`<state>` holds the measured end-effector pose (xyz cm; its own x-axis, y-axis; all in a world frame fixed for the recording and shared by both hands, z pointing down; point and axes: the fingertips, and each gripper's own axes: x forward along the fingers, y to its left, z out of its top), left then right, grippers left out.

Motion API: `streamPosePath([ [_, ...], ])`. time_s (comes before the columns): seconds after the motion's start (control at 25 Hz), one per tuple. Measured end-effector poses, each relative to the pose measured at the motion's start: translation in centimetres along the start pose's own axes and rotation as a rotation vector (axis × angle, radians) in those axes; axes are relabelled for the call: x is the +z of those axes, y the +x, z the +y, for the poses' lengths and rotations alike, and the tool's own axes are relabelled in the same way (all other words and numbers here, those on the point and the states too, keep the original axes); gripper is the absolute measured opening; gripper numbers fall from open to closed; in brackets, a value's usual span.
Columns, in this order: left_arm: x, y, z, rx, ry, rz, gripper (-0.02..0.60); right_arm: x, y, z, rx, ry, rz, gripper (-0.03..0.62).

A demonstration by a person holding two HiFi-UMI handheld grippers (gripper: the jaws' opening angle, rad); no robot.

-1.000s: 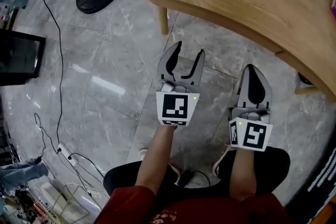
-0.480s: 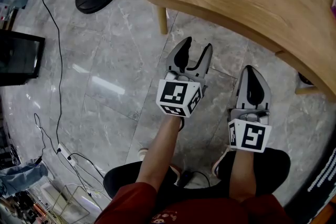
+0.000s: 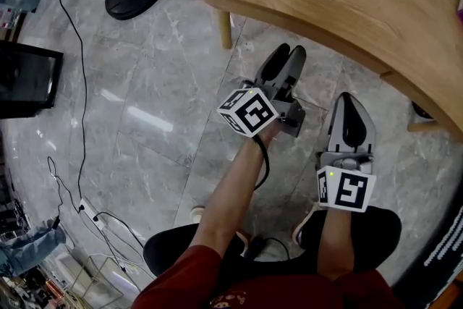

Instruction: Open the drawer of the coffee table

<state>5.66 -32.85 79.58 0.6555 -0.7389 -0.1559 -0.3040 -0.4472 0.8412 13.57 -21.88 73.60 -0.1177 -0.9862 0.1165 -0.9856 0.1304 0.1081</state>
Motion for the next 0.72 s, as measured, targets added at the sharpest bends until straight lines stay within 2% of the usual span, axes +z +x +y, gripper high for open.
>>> streamPosePath([
  [0.12,-0.1,1.0,0.5,-0.048,-0.164,-0.047,0.219,0.2,0.0,0.2,0.002,-0.003,0.0,-0.005],
  [0.2,-0.2,1.8,0.7,-0.084,-0.246,-0.07,0.23,0.3,-0.1,0.2,0.003,-0.011,0.002,-0.005],
  [0.44,0.4,3.1,-0.1,-0.2,-0.371,-0.15,0.238,0.6,-0.3,-0.2,-0.002,-0.023,0.008,-0.005],
  [0.72,0.5,3.6,-0.5,-0.24,-0.4,-0.177,0.238,0.1,-0.8,-0.1,-0.001,-0.048,0.015,-0.005],
])
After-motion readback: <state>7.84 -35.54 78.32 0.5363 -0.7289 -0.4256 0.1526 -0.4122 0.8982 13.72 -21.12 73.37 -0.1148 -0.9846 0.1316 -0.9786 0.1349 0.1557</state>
